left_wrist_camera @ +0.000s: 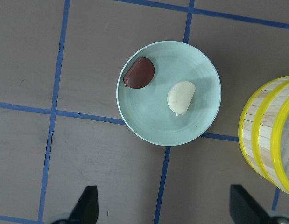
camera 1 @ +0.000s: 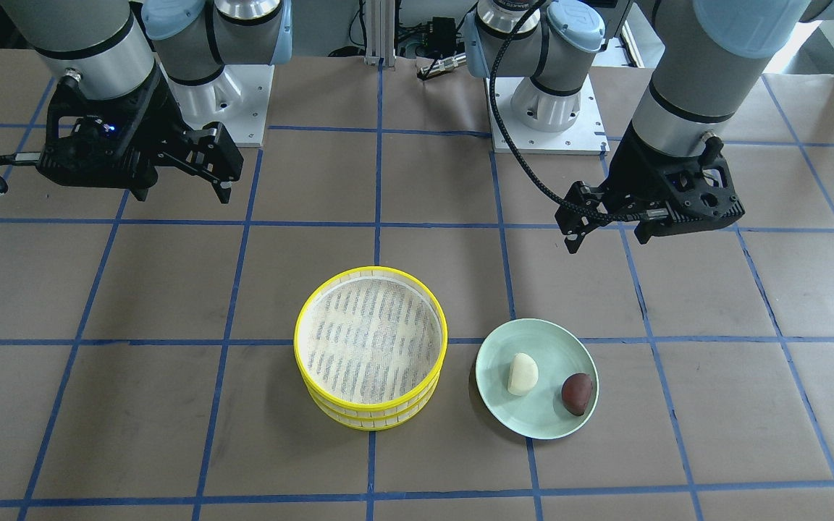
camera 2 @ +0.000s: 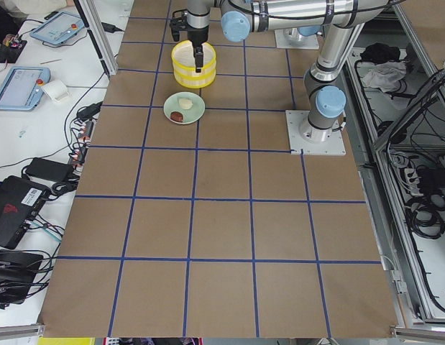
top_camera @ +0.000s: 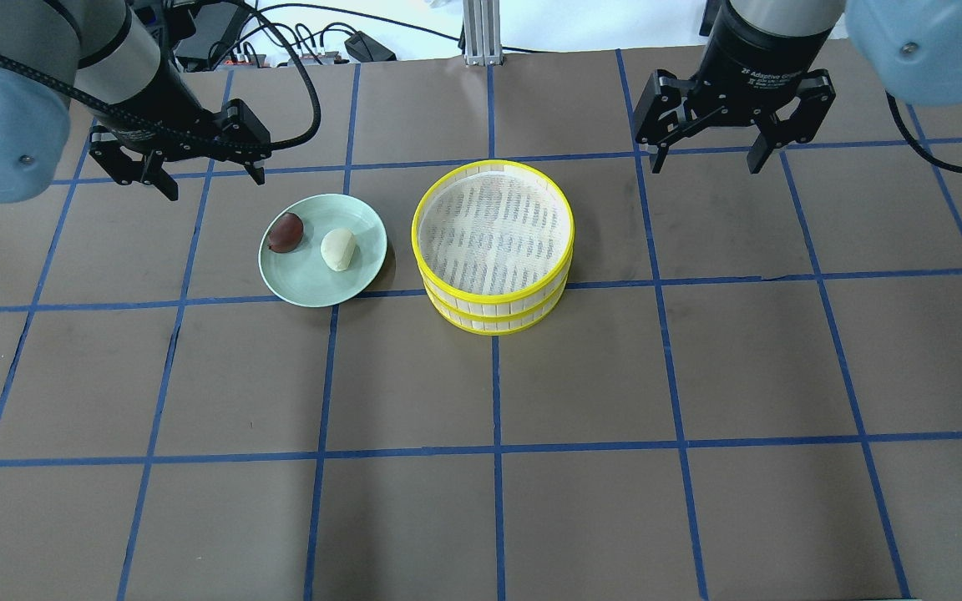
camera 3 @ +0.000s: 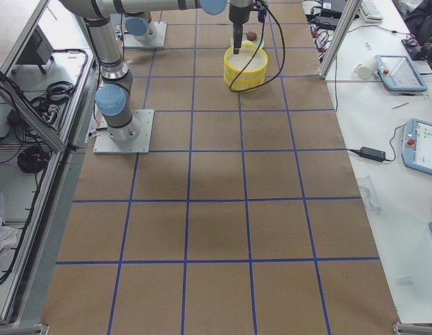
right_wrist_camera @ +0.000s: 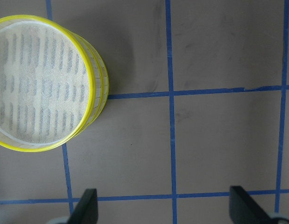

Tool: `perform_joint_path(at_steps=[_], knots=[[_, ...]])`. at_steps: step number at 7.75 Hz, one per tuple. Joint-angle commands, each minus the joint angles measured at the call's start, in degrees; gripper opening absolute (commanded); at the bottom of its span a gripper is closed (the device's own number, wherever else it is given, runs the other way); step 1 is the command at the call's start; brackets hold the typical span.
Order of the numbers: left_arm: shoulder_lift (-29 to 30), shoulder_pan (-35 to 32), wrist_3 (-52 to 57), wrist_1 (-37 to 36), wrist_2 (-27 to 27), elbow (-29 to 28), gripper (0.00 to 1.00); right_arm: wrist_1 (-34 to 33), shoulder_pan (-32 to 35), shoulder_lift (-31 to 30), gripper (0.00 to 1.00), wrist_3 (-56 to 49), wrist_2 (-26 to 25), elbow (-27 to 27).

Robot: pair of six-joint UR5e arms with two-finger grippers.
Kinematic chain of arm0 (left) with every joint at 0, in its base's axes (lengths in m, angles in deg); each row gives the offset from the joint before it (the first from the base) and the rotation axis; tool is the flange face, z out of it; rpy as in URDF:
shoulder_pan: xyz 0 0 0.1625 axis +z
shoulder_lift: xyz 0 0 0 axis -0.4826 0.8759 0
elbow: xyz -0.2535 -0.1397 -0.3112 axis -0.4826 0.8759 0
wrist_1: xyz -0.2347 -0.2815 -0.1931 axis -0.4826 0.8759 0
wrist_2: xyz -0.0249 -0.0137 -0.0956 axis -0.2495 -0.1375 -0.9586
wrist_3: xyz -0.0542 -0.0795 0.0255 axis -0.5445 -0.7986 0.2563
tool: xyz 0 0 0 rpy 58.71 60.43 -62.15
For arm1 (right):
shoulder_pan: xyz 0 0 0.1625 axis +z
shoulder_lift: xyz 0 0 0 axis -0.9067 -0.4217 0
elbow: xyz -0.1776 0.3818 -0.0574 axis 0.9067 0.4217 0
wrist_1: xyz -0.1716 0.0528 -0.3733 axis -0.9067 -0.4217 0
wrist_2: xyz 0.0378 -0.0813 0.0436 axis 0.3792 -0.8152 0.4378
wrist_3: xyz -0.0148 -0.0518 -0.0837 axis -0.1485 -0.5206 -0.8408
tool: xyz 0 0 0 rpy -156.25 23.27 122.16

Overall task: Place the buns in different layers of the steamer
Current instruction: 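Move the left gripper toward the white bun on the green plate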

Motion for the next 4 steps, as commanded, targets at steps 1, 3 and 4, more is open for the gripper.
perform_joint_path(at_steps=[1, 3, 4], knots=[[0.0, 0.0, 0.1, 0.1, 0.1, 0.0, 1.00, 0.0, 0.1, 0.0, 1.00, 0.0, 0.0, 0.0], [0.6, 0.9, 1.1, 0.0, 0.1, 0.0, 1.00, 0.0, 0.0, 0.0, 1.00, 0.0, 0.0, 0.0], [2.5, 1.0, 6.5, -0.8, 0.3, 0.1, 1.00, 0.0, 0.0, 0.0, 1.00, 0.0, 0.0, 0.0]])
